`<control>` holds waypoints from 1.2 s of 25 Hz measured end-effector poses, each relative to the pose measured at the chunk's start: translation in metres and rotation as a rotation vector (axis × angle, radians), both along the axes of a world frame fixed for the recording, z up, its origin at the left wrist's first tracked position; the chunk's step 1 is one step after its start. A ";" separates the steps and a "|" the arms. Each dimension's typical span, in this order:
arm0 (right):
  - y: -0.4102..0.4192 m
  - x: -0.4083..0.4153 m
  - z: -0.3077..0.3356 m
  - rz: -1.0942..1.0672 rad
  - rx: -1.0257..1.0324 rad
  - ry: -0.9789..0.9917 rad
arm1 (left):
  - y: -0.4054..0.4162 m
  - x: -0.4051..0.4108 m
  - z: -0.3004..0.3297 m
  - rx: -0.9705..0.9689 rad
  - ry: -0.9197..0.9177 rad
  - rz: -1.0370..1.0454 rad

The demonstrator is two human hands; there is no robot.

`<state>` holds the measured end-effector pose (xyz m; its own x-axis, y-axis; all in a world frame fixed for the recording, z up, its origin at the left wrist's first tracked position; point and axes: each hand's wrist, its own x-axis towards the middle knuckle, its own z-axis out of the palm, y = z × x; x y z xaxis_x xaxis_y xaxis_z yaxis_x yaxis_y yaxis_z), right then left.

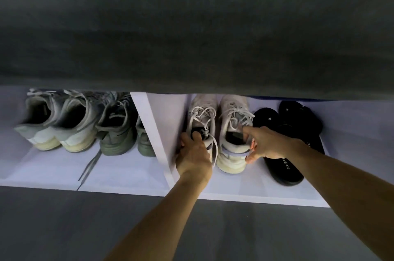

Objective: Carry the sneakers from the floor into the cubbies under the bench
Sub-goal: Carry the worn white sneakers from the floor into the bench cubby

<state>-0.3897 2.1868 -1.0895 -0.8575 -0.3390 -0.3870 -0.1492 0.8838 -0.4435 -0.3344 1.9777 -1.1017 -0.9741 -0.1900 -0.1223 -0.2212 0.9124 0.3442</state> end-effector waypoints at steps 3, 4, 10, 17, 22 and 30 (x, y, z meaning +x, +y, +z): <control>0.003 0.002 0.003 -0.031 0.004 0.036 | -0.001 0.000 0.003 -0.061 0.001 -0.042; 0.001 0.003 0.007 -0.043 0.022 0.095 | -0.001 0.001 0.007 -0.074 0.023 -0.086; -0.011 0.032 0.041 -0.137 0.089 0.358 | -0.006 -0.001 0.046 -0.037 0.083 -0.382; -0.022 0.106 0.081 -0.114 0.038 0.401 | -0.012 0.057 0.113 -0.062 0.076 -0.361; -0.030 0.184 0.143 -0.023 0.090 0.468 | -0.021 0.135 0.179 -0.088 0.176 -0.390; -0.039 0.305 0.306 0.040 0.024 0.620 | -0.042 0.255 0.331 -0.116 0.396 -0.416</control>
<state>-0.0851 2.1476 -0.7833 -0.9118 -0.3732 0.1710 -0.4062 0.8805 -0.2442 -0.0797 1.9355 -0.7703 -0.9371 0.2276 0.2646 0.2886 0.9317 0.2205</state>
